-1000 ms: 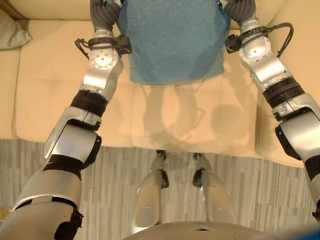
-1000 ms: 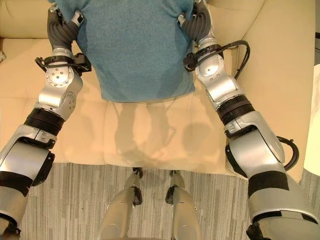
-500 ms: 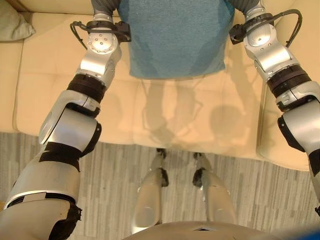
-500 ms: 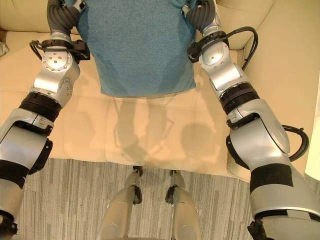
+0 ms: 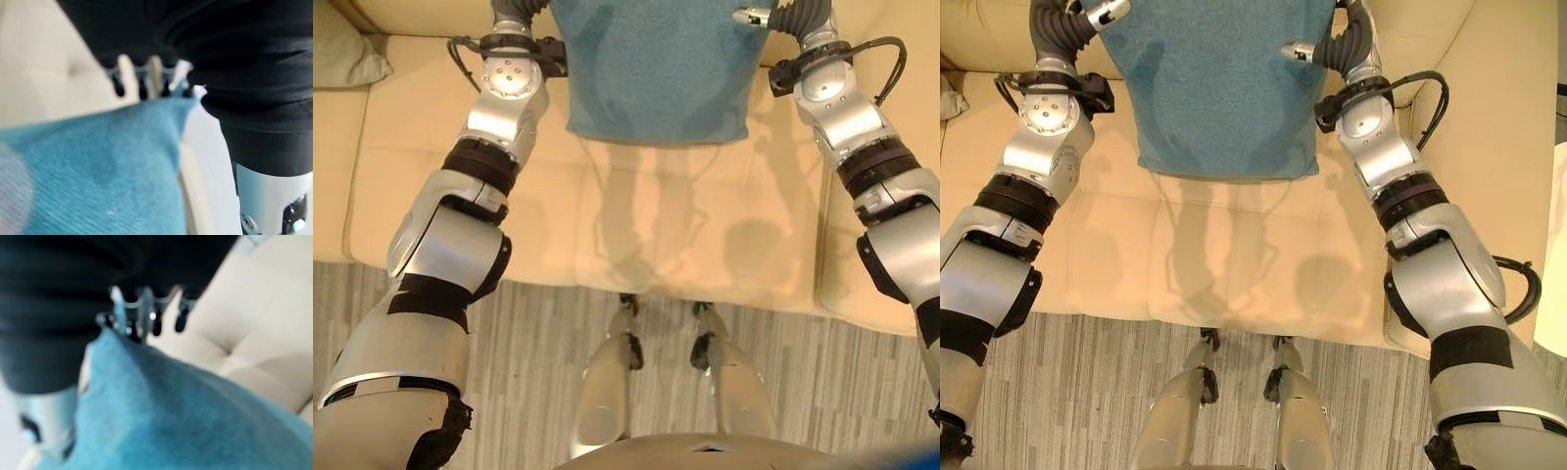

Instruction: Pick up all the scattered cushions and arrange them neatly on the sofa.

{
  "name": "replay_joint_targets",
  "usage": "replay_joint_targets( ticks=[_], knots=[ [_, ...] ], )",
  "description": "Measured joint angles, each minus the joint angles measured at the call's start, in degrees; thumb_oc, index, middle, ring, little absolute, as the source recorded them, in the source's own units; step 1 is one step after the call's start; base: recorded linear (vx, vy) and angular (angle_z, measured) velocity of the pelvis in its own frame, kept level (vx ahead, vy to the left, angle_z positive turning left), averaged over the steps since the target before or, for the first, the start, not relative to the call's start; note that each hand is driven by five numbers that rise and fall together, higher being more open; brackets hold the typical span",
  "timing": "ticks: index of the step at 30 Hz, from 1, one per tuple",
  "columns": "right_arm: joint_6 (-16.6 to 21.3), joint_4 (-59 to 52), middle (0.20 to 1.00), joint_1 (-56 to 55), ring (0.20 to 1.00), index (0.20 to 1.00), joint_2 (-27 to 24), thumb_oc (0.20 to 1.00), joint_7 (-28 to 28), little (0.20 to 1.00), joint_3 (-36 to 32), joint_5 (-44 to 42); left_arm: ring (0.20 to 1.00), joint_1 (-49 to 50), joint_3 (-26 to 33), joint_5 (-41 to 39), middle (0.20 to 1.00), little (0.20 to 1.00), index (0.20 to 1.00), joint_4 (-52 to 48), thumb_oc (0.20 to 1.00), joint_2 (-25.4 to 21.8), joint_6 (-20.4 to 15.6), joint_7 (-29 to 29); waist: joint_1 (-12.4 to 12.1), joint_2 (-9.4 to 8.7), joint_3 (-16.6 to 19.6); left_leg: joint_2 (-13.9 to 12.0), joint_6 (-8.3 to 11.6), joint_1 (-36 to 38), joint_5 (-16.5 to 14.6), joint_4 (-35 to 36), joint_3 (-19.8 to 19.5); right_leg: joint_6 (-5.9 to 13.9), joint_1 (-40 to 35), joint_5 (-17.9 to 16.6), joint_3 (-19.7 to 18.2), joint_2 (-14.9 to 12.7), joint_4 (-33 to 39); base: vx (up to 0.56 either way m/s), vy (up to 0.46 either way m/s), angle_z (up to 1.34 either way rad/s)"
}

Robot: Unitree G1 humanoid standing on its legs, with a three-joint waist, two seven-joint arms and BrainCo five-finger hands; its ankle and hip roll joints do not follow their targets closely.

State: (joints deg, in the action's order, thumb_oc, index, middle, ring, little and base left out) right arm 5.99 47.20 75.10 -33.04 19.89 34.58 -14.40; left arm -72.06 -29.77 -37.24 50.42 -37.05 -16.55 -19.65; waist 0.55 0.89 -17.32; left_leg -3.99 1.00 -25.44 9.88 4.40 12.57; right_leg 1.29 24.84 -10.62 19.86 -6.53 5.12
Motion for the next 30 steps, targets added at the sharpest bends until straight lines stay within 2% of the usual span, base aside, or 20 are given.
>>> replay_joint_targets(
  ticks=[3,4,7,8,9,12,14,16,20,22,24,27,30],
  knots=[
    [0.08,-5.07,1.000,-4.91,1.000,1.000,-3.19,1.000,-1.62,1.000,-0.08,2.32,1.000,5.78,3.18,1.98,1.000,1.000,1.000,-2.68,1.000,-3.59,-0.15,1.96,0.05,0.01,0.00,-0.04,0.01,1.92,0.00,0.44,0.85,0.01,-1.40,0.01,-0.41,0.08,0.01,-0.02,0.002,-0.11],
    [0.68,-6.49,1.000,-7.74,1.000,1.000,-4.83,1.000,-2.67,1.000,-0.58,2.41,1.000,10.29,5.30,2.60,1.000,1.000,1.000,-3.96,1.000,-6.31,-0.08,3.00,0.15,0.02,0.00,-0.05,0.01,3.34,0.00,0.68,1.12,0.04,-2.58,0.03,-0.47,0.13,0.02,-0.01,-0.014,-0.10],
    [0.83,-9.90,1.000,-12.68,1.000,1.000,-8.70,1.000,-4.97,1.000,-1.29,3.57,1.000,18.53,11.02,3.02,1.000,1.000,1.000,-5.77,1.000,-9.18,-0.05,4.86,0.14,0.05,0.02,-0.10,0.05,5.31,-0.02,0.72,1.21,0.31,-4.42,0.26,-0.88,0.19,0.03,0.00,-0.003,-0.03],
    [1.01,-11.83,1.000,-15.47,1.000,1.000,-9.56,1.000,-6.31,1.000,-4.24,4.65,1.000,22.74,14.03,3.41,1.000,1.000,1.000,-6.99,1.000,-9.86,-0.02,5.89,0.05,0.06,0.04,-0.14,0.19,6.01,-0.13,0.74,1.21,0.50,-5.07,0.40,-1.03,0.23,0.03,0.00,0.000,0.00],
    [2.16,-15.61,1.000,-21.77,1.000,1.000,-11.59,1.000,-7.63,1.000,-8.26,5.65,1.000,31.02,18.01,5.15,1.000,1.000,1.000,-8.12,1.000,-11.01,0.09,6.76,0.13,0.11,0.09,-0.18,0.52,7.29,-0.37,0.74,1.22,0.76,-6.33,0.60,-1.20,0.23,0.04,0.00,0.000,0.00],
    [2.42,-16.93,1.000,-26.77,1.000,1.000,-12.78,1.000,-8.98,1.000,-11.11,6.83,1.000,37.33,21.41,5.91,1.000,1.000,1.000,-8.22,1.000,-10.69,0.61,7.97,0.08,0.14,0.14,-0.20,1.36,8.46,-1.00,0.77,1.24,1.20,-7.43,0.92,-1.46,0.24,0.05,0.00,0.000,0.00],
    [2.61,-20.03,1.000,-32.37,1.000,1.000,-12.83,1.000,-10.30,1.000,-14.51,6.84,1.000,43.80,24.31,7.08,1.000,1.000,1.000,-11.80,1.000,-10.51,0.75,8.49,0.08,0.23,1.14,-0.19,1.61,8.67,-1.21,0.78,1.39,1.21,-7.59,0.93,-1.58,0.20,0.05,0.01,-0.007,-0.02],
    [2.72,-21.98,1.000,-38.52,1.000,1.000,-12.79,1.000,-11.16,1.000,-17.70,6.84,1.000,50.01,28.33,7.07,1.000,1.000,1.000,-17.21,1.000,-8.06,0.50,8.74,-0.06,0.38,1.61,-0.15,1.64,9.57,-1.23,0.78,1.37,1.17,-8.58,0.89,-1.57,0.17,0.04,0.02,-0.011,0.02],
    [2.89,-24.65,1.000,-53.07,1.000,1.000,-10.76,1.000,-13.94,1.000,-21.45,6.87,1.000,63.05,30.79,7.07,1.000,1.000,1.000,-25.62,1.000,-0.46,0.13,10.95,-0.10,0.62,2.87,-0.17,2.40,13.50,-2.12,0.81,1.21,1.73,-12.56,1.95,-1.51,0.17,0.05,0.04,-0.023,0.02],
    [3.29,-26.10,1.000,-61.46,1.000,1.000,-6.95,1.000,-15.69,1.000,-25.59,6.85,1.000,70.24,32.02,6.55,1.000,1.000,1.000,-29.30,1.000,6.98,0.03,12.78,0.09,0.62,4.67,-0.23,2.74,15.29,-2.82,0.82,1.26,1.80,-14.34,2.60,-1.47,0.23,0.06,0.02,-0.011,-0.01],
    [3.35,-24.27,1.000,-66.96,1.000,1.000,-3.05,1.000,-17.10,1.000,-27.24,6.80,1.000,75.30,31.89,6.55,1.000,1.000,1.000,-29.07,1.000,11.66,0.14,14.62,0.23,0.37,6.57,-0.41,2.78,16.86,-3.28,0.83,1.28,1.92,-15.90,3.26,-1.37,0.40,0.07,0.04,-0.028,-0.03],
    [3.40,-19.39,1.000,-69.19,1.000,1.000,-1.43,1.000,-18.46,1.000,-27.01,8.31,1.000,76.13,33.99,6.19,1.000,1.000,1.000,-24.55,1.000,16.29,0.62,15.71,0.46,0.29,8.24,-0.58,3.14,18.34,-3.96,0.83,1.26,1.96,-17.48,4.01,-1.12,0.57,0.06,0.02,-0.029,0.01],
    [3.88,-7.88,1.000,-71.01,1.000,1.000,5.48,1.000,-18.50,1.000,-27.89,9.85,1.000,78.20,29.37,9.59,1.000,1.000,1.000,-12.55,1.000,16.55,1.32,16.78,1.27,-0.14,11.50,-0.87,3.07,21.43,-4.67,0.84,1.59,2.36,-20.45,5.07,-1.00,0.86,0.09,0.03,-0.040,-0.02]
  ],
)
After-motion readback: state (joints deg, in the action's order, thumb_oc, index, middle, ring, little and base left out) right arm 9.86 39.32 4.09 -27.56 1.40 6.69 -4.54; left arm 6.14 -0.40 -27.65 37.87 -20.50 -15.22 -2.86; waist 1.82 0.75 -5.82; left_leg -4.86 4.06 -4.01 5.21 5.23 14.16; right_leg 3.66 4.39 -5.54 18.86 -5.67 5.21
